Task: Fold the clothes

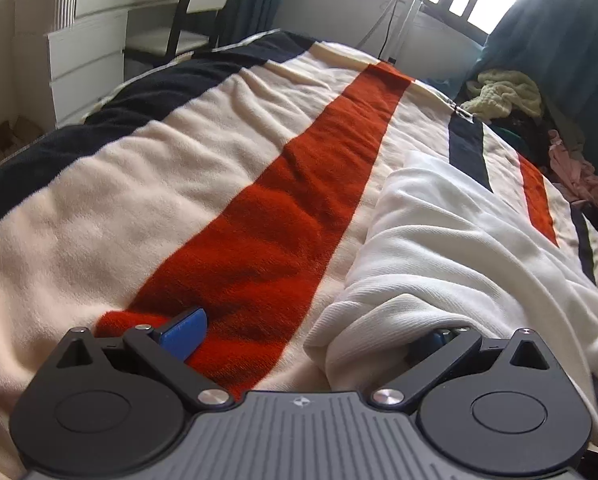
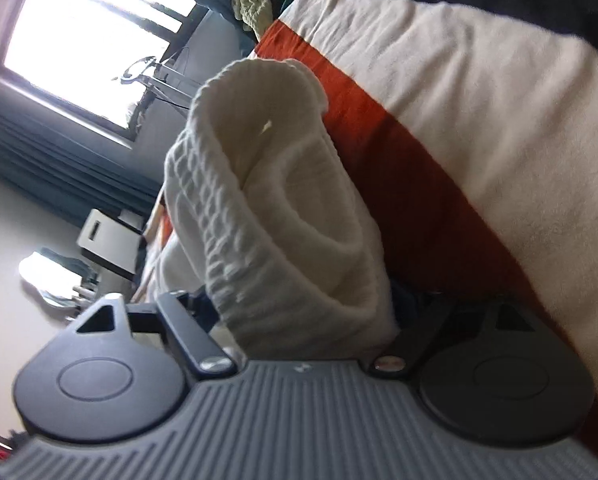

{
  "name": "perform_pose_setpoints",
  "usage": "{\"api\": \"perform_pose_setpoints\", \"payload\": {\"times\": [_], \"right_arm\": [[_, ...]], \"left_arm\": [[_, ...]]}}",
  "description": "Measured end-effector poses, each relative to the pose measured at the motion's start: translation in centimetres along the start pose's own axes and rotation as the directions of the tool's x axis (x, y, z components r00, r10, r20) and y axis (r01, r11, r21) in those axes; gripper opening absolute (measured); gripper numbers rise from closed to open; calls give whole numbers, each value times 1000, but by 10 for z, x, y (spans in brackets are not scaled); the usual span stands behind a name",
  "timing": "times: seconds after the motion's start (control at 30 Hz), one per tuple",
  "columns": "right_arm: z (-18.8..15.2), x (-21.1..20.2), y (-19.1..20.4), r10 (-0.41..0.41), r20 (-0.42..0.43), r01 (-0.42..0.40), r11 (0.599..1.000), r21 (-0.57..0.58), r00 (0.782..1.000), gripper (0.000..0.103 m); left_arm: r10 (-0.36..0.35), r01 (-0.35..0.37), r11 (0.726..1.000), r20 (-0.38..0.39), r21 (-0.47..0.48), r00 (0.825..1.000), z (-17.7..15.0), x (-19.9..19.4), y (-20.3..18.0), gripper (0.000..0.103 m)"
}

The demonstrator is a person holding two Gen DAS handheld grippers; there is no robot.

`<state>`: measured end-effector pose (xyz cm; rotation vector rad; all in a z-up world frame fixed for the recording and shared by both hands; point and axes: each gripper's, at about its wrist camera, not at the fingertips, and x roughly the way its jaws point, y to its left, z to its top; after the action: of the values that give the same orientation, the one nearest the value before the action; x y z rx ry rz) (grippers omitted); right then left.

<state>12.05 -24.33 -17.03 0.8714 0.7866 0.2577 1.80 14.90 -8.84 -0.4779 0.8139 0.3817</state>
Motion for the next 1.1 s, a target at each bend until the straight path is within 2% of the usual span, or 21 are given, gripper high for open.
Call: {"api": "perform_pose_setpoints", "payload": {"times": [0.07,0.13,0.23,0.37,0.4,0.5,0.53,0.67,0.73,0.77,0.87,1.03,1.1], "right_arm": [[0,-5,3,-10,16,10,1000,-14,1000,49],[1,-12,5,-10,47,11,1000,-15,999,41],[3,-25,5,8,97,-8,1000,2,995,37],[7,-24,-2,6,111,-10,999,37,994,36],[7,-22,-2,4,113,-8,999,33,994,36],[9,-19,-1,-2,117,-1,1000,29,993,36],[8,-19,-2,-4,117,0,999,34,993,36],[6,-17,-4,-2,123,-3,999,38,992,36],[5,-18,-4,-1,126,-3,999,35,992,36],[4,-18,-4,0,127,-5,999,38,992,36],[4,-17,-5,2,128,-7,999,43,992,36],[3,-16,-5,1,126,-6,999,41,992,37],[2,-16,-6,2,123,-8,999,47,992,37]], "left_arm": [[-23,24,999,-35,26,999,3,-2,-3,100],[-95,96,995,-104,6,990,4,-5,-1,100],[-221,217,975,-199,-46,955,2,-11,5,100],[-410,380,910,-222,-168,884,1,-22,21,103],[-443,404,892,-219,-202,869,4,-21,23,103],[-526,504,845,-112,-177,843,19,-22,17,103],[-526,510,846,-91,-157,845,24,-20,12,103],[-431,412,898,-116,-156,895,35,15,-4,103],[-440,396,887,-175,-238,881,30,38,-1,102],[-451,388,877,-205,-283,869,27,50,1,101],[-505,418,846,-247,-330,827,18,64,1,98],[-480,417,867,-233,-273,846,12,67,-8,93],[-470,411,872,-219,-267,855,11,68,-8,80]]}}
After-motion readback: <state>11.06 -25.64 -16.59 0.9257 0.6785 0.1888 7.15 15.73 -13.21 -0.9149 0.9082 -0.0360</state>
